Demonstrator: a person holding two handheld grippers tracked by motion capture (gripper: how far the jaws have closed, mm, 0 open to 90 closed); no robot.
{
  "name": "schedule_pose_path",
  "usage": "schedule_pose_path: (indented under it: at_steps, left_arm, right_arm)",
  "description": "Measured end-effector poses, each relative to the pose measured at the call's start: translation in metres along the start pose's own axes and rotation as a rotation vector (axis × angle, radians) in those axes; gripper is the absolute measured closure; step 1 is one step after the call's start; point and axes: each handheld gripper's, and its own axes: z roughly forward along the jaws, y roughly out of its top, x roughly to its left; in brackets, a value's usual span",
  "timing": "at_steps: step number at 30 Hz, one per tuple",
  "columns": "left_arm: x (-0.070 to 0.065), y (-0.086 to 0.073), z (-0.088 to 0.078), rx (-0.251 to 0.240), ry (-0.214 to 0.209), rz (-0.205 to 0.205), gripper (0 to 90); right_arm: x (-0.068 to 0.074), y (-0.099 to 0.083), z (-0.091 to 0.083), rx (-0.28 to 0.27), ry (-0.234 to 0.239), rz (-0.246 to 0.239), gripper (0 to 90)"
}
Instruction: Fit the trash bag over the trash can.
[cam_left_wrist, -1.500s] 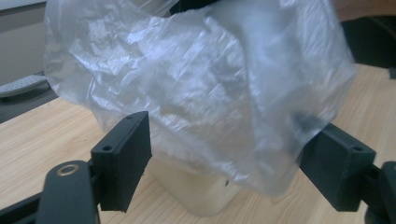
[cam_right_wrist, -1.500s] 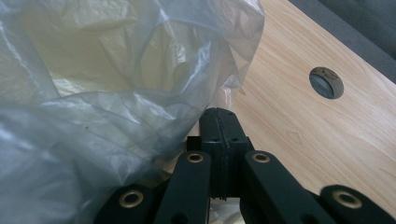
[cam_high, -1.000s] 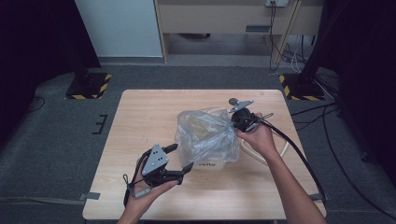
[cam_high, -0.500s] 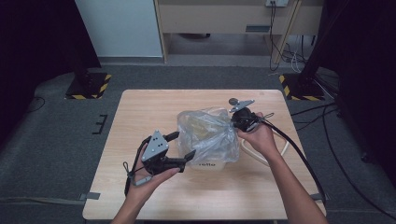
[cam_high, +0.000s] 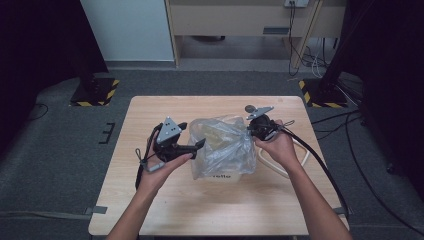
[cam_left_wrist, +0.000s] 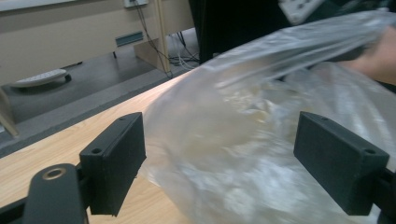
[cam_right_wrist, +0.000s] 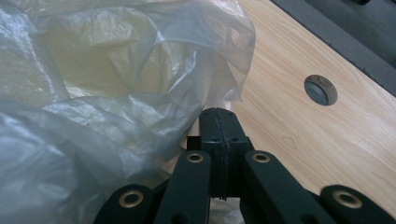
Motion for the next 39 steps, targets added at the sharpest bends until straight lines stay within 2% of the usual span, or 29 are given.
schedule_pose_path:
  at_steps: [1,2,4,6,9,10,11,16,17,18,25,26,31,35,39]
  left_arm:
    - [0.002,0.000,0.002,0.005,0.002,0.000,16.1]
    - [0.006,0.001,0.005,-0.005,-0.003,0.017,16.0]
    - [0.009,0.002,0.008,0.017,0.009,0.002,15.7]
    - [0.014,0.005,0.013,0.007,-0.001,0.024,15.4]
    - [0.016,0.007,0.016,0.024,0.001,0.007,14.7]
    - [0.018,0.007,0.019,0.015,-0.004,0.025,14.7]
    - [0.018,0.007,0.020,0.032,0.003,0.012,14.6]
    - [0.022,0.010,0.026,0.040,-0.006,0.014,14.2]
    - [0.023,0.011,0.029,0.029,-0.015,0.029,14.3]
    - [0.022,0.010,0.028,0.043,-0.009,0.018,14.3]
    - [0.023,0.015,0.038,0.041,-0.023,0.052,17.8]
    - [0.022,0.016,0.038,0.038,-0.028,0.060,20.6]
    - [0.021,0.017,0.041,0.022,-0.015,0.119,52.9]
    - [0.026,0.017,0.042,0.009,0.042,0.115,77.2]
    - [0.033,0.015,0.044,0.011,0.094,0.116,88.7]
  right_arm:
    - [0.000,0.000,-0.001,-0.002,0.001,0.002,90.0]
    - [-0.001,0.000,-0.001,-0.005,0.002,0.002,90.0]
    - [-0.001,0.000,-0.002,-0.005,-0.003,0.004,90.0]
    - [-0.002,0.001,-0.003,-0.015,-0.003,0.002,90.0]
    - [-0.002,0.001,-0.003,-0.021,-0.002,0.005,90.0]
    - [-0.002,0.001,-0.003,-0.022,-0.001,0.004,90.0]
    - [-0.002,0.001,-0.003,-0.022,-0.001,0.004,90.0]
    - [-0.001,0.001,-0.004,-0.027,-0.002,0.005,90.0]
    - [-0.002,0.002,-0.005,-0.029,-0.003,0.002,90.0]
    - [-0.002,0.002,-0.005,-0.030,-0.003,0.003,90.0]
    - [-0.003,0.002,-0.007,-0.032,-0.006,0.008,90.0]
    - [-0.004,0.002,-0.007,-0.033,-0.005,0.007,90.0]
    - [-0.003,0.002,-0.008,-0.035,-0.011,0.003,90.0]
    - [-0.003,0.002,-0.009,-0.039,-0.013,0.004,90.0]
    - [-0.005,0.002,-0.010,-0.043,-0.022,0.005,90.0]
